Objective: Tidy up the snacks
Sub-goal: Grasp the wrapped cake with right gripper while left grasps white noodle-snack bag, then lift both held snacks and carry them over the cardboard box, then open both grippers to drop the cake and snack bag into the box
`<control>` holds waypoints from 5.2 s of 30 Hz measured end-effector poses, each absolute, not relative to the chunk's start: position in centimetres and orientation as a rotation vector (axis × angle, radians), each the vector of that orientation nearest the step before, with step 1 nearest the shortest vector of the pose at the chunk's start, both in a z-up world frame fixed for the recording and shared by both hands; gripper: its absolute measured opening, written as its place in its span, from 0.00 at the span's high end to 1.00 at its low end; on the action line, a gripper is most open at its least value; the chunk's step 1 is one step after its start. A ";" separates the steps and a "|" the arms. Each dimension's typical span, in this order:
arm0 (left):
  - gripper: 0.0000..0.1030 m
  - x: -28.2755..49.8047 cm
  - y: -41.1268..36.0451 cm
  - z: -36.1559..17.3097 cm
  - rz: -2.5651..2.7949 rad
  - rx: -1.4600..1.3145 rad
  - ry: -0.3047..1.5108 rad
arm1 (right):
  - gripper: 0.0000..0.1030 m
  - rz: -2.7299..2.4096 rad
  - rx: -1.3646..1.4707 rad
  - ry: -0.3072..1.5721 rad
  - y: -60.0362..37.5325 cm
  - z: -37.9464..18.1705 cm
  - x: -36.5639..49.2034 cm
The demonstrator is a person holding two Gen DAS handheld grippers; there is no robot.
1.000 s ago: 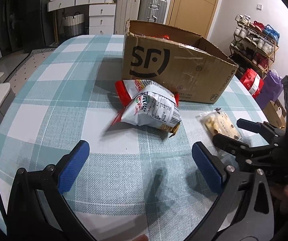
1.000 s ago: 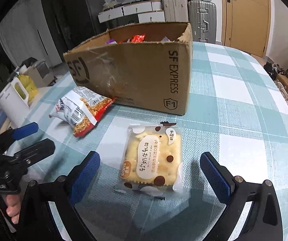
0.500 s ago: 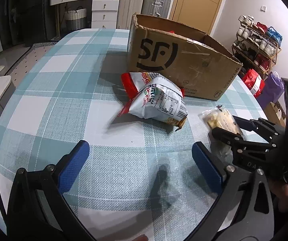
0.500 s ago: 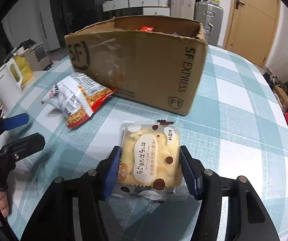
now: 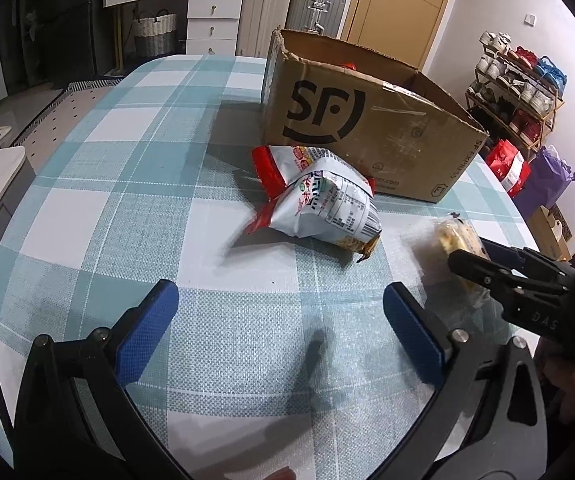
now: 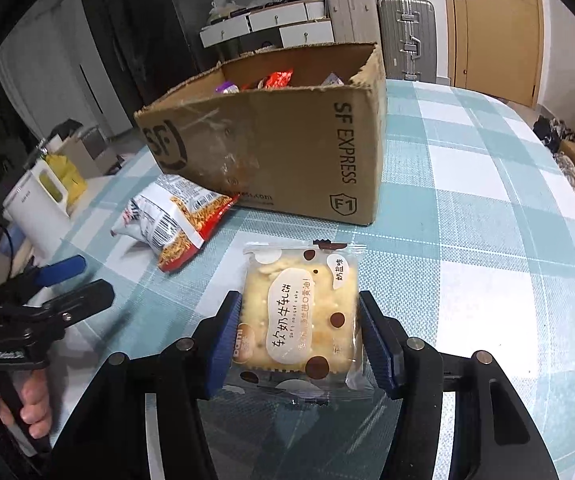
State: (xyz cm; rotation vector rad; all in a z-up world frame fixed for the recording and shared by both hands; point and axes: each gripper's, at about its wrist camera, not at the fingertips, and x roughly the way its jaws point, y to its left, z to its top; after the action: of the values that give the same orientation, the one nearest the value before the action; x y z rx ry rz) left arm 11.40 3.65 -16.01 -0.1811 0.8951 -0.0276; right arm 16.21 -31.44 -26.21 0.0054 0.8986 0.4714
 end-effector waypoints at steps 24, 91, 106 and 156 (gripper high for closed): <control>0.01 18.3 3.3 -15.7 -0.092 -0.231 0.962 | 0.44 0.539 0.150 0.872 -34.2 -25.4 15.3; 0.47 13.4 2.5 -12.5 -0.238 -0.190 0.913 | 0.44 0.588 0.113 0.783 -32.7 -21.4 12.0; 0.47 11.9 3.7 -5.8 -0.266 -0.202 0.811 | 0.44 0.627 0.077 0.707 -31.7 -16.6 12.4; 0.29 34.6 -0.3 -2.8 -0.291 -0.078 0.858 | 0.17 0.611 0.060 0.665 -30.5 -13.4 30.4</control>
State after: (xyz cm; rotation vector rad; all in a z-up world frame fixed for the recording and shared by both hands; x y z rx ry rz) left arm 34.62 -0.35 -2.84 -0.0776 0.8582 -0.2914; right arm 30.42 -30.52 -13.36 0.0599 0.6653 0.6112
